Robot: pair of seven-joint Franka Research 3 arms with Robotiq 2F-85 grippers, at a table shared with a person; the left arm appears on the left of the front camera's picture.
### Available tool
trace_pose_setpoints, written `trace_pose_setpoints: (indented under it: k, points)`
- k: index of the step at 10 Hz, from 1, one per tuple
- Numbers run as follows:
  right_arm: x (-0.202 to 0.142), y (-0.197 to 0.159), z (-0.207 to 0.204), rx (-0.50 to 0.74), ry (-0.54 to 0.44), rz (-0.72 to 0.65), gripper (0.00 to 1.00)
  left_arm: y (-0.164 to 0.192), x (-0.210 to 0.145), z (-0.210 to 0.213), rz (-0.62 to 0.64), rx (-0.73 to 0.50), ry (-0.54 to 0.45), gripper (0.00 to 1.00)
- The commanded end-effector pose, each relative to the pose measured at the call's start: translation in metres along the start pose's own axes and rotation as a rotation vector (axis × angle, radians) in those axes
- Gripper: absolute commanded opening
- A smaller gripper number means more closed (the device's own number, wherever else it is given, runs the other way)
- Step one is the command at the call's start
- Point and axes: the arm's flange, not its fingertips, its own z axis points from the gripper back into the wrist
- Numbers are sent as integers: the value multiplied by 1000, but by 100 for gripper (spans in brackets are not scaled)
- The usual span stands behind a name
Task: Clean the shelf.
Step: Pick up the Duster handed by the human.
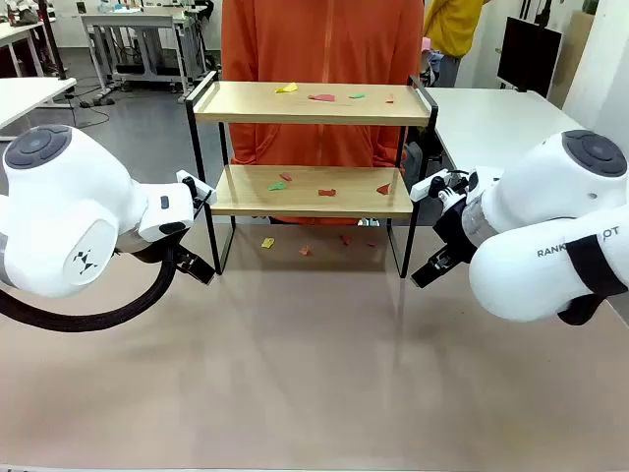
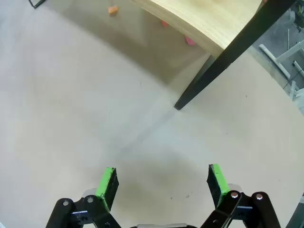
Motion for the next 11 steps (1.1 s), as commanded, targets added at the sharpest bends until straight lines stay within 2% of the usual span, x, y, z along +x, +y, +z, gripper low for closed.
trace_pose_setpoints:
  k: [1, 10, 11]
  points:
    - [0, 0, 0, 0, 0, 0, 100, 0, 0, 0, 0, 0, 0, 100]
    - [0, 0, 0, 0, 0, 1, 100, 0, 0, 0, 0, 0, 0, 100]
    - [14, -16, 23, -1, -38, -8, 100, 1, 17, 23, -27, -56, -21, 100]
